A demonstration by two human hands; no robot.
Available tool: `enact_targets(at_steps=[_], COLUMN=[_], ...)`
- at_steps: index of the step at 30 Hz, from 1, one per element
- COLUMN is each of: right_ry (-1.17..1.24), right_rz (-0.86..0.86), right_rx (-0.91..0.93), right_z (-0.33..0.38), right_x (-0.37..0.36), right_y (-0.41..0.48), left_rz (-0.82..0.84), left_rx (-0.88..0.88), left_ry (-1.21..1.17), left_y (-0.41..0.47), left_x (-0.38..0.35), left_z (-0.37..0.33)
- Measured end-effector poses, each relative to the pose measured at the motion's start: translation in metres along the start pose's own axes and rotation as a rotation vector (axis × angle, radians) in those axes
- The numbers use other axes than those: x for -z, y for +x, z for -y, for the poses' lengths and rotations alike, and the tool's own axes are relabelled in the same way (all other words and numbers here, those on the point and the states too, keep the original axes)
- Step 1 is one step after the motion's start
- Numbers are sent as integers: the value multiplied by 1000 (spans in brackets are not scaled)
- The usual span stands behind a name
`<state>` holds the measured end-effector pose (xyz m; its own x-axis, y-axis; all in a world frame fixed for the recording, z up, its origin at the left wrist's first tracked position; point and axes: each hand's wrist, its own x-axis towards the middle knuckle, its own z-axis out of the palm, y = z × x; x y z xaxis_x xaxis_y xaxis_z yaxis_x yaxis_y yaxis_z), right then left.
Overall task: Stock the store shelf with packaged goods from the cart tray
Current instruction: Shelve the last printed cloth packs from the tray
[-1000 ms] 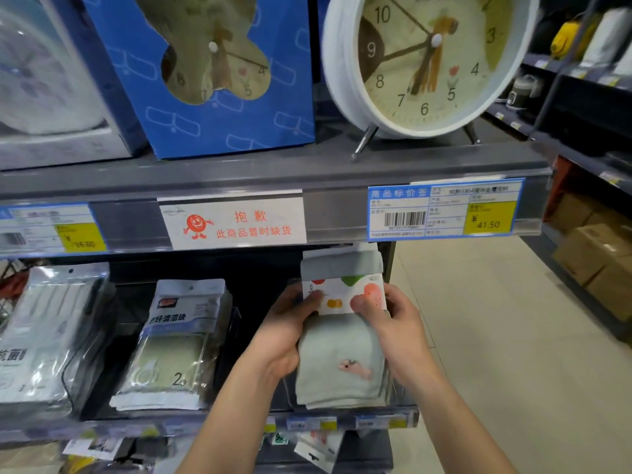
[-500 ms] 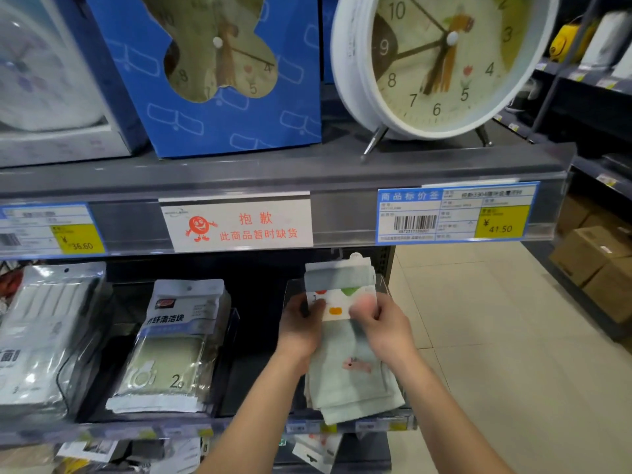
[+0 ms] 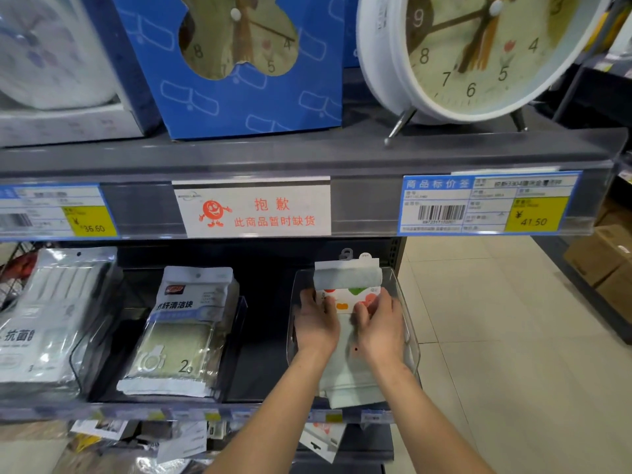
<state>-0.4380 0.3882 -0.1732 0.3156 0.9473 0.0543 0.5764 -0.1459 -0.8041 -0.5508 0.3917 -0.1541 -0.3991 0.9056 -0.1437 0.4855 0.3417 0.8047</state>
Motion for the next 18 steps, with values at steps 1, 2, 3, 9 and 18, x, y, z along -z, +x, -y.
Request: enact_targets(at_steps=[1,2,3,9,18], right_ry=[19,55,110,410,544], right_rz=[9,24,46,274,344], right_rx=[6,1,-22,-314,-404], right_z=[-1,-2,-3,-7,13], right_x=[0,0,1,8,19], right_y=[1,2,4,11,9], left_rz=[-10,-12,-5,255,298], left_rx=[-2,10,29,169,256], left_ry=[-10,-23,-41,-216,-280], left_y=[-1,-4,-5,8,19], left_x=[-2,-2,-3,-8,-11], left_z=[0,-1,-2,8,22])
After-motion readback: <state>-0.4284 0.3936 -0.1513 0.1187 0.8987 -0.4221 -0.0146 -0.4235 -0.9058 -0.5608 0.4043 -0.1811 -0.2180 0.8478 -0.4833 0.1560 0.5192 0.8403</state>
